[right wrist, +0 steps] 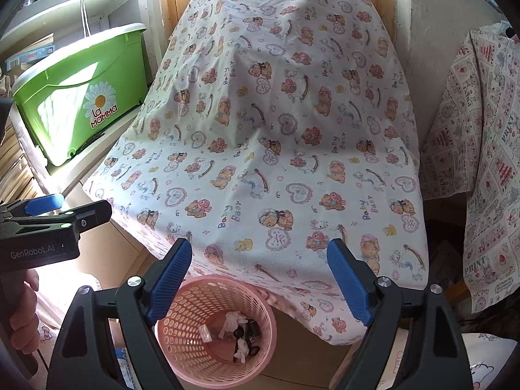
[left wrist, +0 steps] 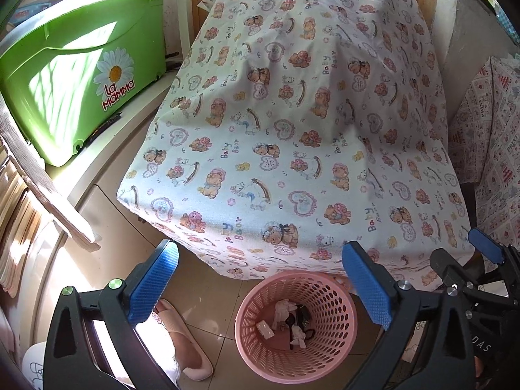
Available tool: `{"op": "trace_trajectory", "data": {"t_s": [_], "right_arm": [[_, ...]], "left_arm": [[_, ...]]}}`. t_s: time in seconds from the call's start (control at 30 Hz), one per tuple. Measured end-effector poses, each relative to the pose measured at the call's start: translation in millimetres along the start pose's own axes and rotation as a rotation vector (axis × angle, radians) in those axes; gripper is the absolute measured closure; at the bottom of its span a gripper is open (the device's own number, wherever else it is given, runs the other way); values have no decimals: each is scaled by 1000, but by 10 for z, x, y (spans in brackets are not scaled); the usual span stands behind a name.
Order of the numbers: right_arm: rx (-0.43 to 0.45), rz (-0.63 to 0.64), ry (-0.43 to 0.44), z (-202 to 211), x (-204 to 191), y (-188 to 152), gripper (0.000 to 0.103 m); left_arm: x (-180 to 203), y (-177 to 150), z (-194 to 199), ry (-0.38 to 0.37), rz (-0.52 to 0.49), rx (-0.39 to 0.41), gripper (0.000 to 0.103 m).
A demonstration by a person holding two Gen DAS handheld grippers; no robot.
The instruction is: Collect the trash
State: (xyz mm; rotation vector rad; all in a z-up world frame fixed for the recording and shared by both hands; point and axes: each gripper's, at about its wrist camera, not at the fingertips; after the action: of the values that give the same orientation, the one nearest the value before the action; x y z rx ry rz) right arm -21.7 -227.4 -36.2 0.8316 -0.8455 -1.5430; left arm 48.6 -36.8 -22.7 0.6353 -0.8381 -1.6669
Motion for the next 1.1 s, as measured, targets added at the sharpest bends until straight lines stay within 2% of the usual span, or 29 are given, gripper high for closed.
{"op": "trace_trajectory", "data": {"t_s": [0.17,0.77,1.1], "right_arm": [[-10,-15,-36,-55,59,2,16],[12,4,-54,-58,32,26,16],[12,6,-59,-63,29,21,16]], "left_arm": [[42,9,5,32,-36,19,3],[18,19,-19,-2,-7,15,2],[-15,20,-28,4,12,10,2]]}}
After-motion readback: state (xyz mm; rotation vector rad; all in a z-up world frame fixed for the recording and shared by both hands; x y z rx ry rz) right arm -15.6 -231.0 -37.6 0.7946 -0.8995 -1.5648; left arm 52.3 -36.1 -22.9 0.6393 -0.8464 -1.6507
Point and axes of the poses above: each gripper's, at about its wrist camera, not at the fingertips, and z roughly against the way its jaws point, x to its right, y to its top, and after that the axes turned 15 degrees about x, right-handed
